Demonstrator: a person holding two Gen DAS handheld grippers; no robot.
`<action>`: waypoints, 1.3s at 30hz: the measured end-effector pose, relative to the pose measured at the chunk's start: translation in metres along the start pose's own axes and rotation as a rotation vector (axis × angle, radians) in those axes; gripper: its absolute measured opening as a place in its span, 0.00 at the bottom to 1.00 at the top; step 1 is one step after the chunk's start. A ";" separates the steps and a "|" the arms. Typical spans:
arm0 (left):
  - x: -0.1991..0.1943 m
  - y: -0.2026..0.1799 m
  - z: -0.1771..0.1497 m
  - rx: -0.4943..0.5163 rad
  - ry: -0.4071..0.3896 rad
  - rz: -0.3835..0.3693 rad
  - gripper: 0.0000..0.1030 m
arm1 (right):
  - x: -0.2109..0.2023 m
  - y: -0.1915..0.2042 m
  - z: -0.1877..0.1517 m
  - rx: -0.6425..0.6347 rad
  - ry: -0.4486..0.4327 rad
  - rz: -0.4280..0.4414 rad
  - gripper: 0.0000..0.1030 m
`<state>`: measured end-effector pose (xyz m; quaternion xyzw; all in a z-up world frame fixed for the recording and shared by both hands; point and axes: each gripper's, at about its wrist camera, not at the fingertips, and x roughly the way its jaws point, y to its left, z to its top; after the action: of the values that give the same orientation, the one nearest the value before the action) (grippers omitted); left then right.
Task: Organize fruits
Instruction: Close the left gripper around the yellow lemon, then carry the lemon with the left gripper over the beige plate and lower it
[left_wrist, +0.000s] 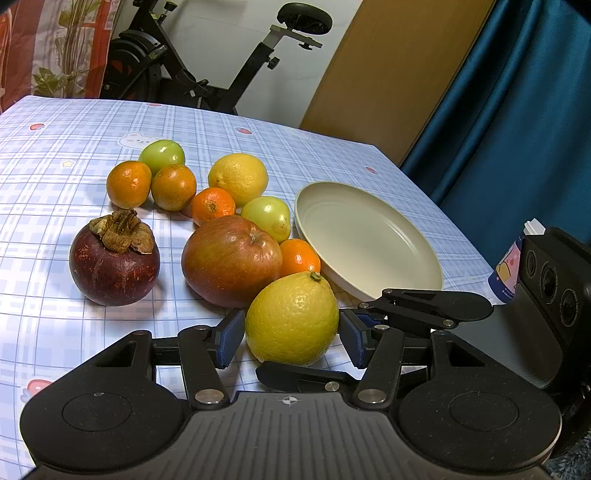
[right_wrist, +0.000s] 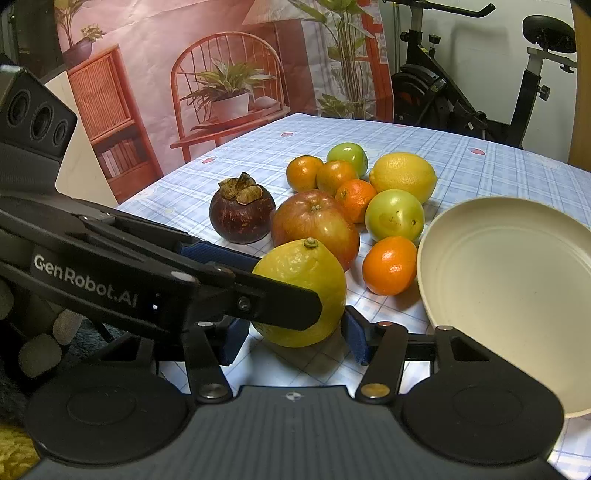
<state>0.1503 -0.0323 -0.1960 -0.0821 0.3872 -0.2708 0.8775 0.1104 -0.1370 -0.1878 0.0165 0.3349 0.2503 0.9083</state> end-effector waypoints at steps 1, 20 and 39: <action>-0.003 -0.001 0.000 0.001 -0.001 -0.002 0.57 | 0.000 0.000 0.000 -0.001 0.000 -0.001 0.55; -0.001 -0.045 0.049 0.195 -0.026 -0.043 0.57 | -0.040 -0.022 0.015 0.115 -0.164 -0.083 0.55; 0.091 -0.054 0.116 0.157 0.041 -0.073 0.58 | -0.017 -0.109 0.054 0.179 -0.137 -0.215 0.55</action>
<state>0.2628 -0.1343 -0.1549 -0.0216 0.3797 -0.3335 0.8627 0.1813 -0.2329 -0.1570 0.0786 0.2928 0.1190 0.9455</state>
